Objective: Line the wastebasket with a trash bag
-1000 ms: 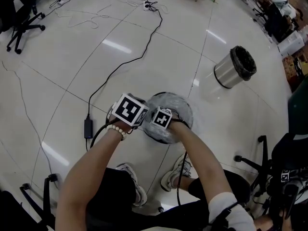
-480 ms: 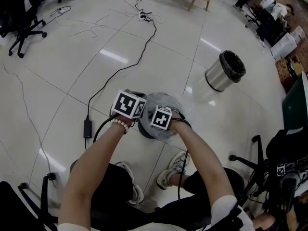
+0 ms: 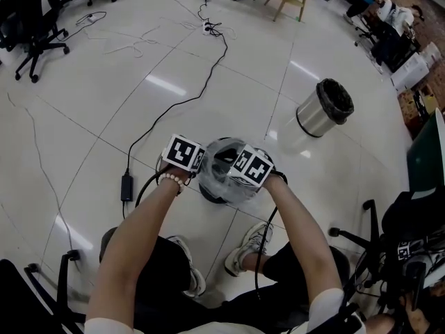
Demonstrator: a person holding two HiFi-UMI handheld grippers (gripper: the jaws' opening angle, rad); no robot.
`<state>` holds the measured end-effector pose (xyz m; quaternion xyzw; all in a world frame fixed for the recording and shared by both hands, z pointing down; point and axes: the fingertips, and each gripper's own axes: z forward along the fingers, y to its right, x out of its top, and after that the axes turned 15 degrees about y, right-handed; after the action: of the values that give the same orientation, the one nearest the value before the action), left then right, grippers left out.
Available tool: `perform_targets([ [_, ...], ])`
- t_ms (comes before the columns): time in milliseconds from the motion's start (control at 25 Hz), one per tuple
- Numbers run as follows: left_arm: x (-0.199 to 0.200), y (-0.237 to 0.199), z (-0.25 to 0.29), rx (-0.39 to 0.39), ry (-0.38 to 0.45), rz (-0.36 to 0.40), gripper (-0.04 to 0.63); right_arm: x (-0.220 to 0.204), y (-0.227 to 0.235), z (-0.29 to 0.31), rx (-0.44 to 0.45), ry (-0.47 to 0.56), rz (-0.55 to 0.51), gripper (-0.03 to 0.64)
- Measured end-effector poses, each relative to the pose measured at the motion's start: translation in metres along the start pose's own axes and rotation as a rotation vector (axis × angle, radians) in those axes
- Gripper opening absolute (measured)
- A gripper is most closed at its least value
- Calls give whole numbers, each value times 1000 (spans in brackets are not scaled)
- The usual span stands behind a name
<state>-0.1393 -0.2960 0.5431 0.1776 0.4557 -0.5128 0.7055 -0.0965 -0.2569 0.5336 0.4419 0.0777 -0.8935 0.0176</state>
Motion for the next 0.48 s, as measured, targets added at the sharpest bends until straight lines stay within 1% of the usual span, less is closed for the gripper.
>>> perform_targets([
  [80,1,1,-2,-9,8,-14,12,7,17,-20,-82,4,-35,2],
  [160,3,-1,-3,-13,23,-29,12,16,42,-47,-170,30,-42,13],
  [200,3,-2,-3,-16,28,-40,12,20,53,-60,-206,48,-34,62],
  [280,0,-4,-4,-24,28,-59,12,21,69,-84,-252,56,-27,104],
  [320,-2,-6,-5,-25,30,-62,12,16,71,-91,-255,41,-30,107],
  [360,-3,-7,-6,-22,36,-65,12,7,71,-94,-241,22,-25,139],
  [440,-1,-10,-7,-9,61,-83,31,-15,64,-93,-190,-20,-1,266],
  [480,1,-11,-8,-3,76,-96,56,-26,61,-90,-174,-44,3,284],
])
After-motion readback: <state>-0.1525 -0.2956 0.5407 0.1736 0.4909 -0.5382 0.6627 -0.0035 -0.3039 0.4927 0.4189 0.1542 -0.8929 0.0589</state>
